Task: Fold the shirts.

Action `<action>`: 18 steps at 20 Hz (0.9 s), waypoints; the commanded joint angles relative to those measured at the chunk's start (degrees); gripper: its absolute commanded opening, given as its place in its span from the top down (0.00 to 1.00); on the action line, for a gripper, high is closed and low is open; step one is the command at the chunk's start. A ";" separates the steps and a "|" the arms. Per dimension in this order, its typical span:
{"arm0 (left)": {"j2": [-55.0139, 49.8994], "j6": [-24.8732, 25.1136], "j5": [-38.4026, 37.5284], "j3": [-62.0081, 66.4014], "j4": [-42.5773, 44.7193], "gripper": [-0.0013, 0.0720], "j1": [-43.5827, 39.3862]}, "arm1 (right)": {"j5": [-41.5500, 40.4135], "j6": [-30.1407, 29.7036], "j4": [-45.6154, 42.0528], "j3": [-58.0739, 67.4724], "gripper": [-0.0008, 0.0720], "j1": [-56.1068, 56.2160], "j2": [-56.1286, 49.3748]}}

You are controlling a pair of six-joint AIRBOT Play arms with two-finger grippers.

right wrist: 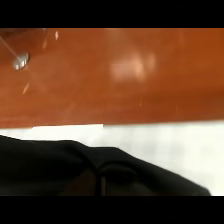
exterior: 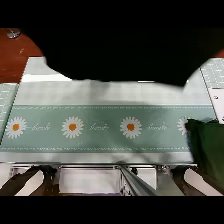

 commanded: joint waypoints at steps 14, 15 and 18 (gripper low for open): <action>24.20 -17.20 -22.05 8.44 50.14 0.94 1.51 | 15.93 10.25 -17.11 1.25 0.96 1.05 25.18; 24.09 -17.77 -22.23 4.68 49.72 0.94 1.51 | 17.18 10.21 -15.74 -3.04 0.96 1.97 25.18; 21.94 -17.79 -20.35 -9.29 47.63 0.94 1.51 | 16.87 8.00 -13.07 -19.21 0.96 4.28 24.92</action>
